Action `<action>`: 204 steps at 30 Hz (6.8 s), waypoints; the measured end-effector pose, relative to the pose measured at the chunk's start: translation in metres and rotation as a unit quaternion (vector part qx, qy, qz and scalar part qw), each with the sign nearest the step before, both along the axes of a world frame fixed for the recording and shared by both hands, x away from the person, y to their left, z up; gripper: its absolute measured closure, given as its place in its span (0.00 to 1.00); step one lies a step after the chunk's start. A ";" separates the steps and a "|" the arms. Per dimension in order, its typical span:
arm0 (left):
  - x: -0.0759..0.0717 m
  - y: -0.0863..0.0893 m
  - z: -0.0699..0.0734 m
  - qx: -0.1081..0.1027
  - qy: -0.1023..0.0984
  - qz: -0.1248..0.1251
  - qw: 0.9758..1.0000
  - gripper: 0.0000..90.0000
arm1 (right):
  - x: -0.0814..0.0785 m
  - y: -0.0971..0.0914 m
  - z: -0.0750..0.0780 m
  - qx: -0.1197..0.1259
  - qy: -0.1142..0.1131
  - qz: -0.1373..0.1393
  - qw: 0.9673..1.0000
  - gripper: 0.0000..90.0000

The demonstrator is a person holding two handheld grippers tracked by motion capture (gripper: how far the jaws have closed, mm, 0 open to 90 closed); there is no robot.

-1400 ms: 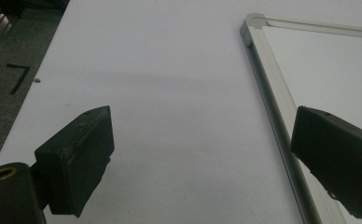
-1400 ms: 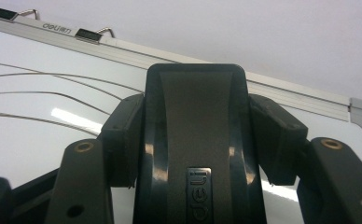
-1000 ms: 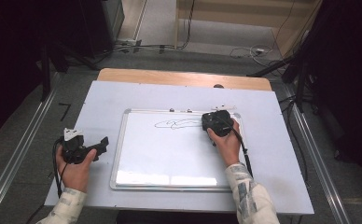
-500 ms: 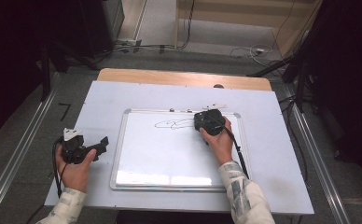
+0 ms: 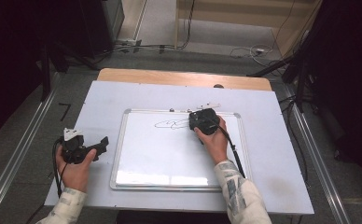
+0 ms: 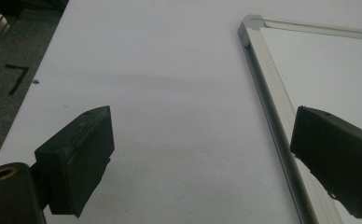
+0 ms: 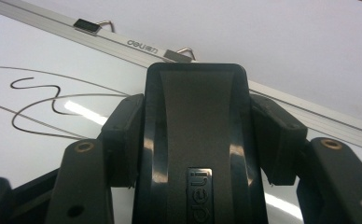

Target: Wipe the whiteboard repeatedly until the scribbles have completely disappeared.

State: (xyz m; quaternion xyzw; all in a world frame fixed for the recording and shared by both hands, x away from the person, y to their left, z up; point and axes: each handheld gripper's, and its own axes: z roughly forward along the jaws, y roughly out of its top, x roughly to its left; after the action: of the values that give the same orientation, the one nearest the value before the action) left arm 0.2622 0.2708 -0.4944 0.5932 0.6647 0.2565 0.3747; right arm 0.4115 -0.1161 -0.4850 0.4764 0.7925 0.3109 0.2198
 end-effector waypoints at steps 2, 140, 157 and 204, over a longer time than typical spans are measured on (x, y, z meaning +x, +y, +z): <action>0.000 0.000 0.000 0.000 0.000 -0.001 1.000 0.07 | 0.000 0.003 0.000 0.001 -0.001 0.003 1.000 0.43; -0.002 -0.001 -0.002 0.003 0.005 0.000 1.000 0.07 | 0.004 -0.065 0.001 -0.008 0.020 -0.054 0.998 0.43; -0.001 -0.002 -0.001 0.004 0.003 0.001 1.000 0.07 | 0.000 -0.076 0.002 -0.021 0.022 -0.062 0.998 0.43; 0.000 -0.005 0.000 0.004 0.002 -0.007 1.000 0.07 | -0.012 0.017 0.000 -0.026 0.023 0.030 0.999 0.43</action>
State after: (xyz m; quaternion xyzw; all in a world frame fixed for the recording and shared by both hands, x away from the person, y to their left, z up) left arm 0.2626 0.2661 -0.4942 0.5996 0.6604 0.2553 0.3730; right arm 0.3993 -0.0991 -0.4850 0.4537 0.8192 0.2853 0.2041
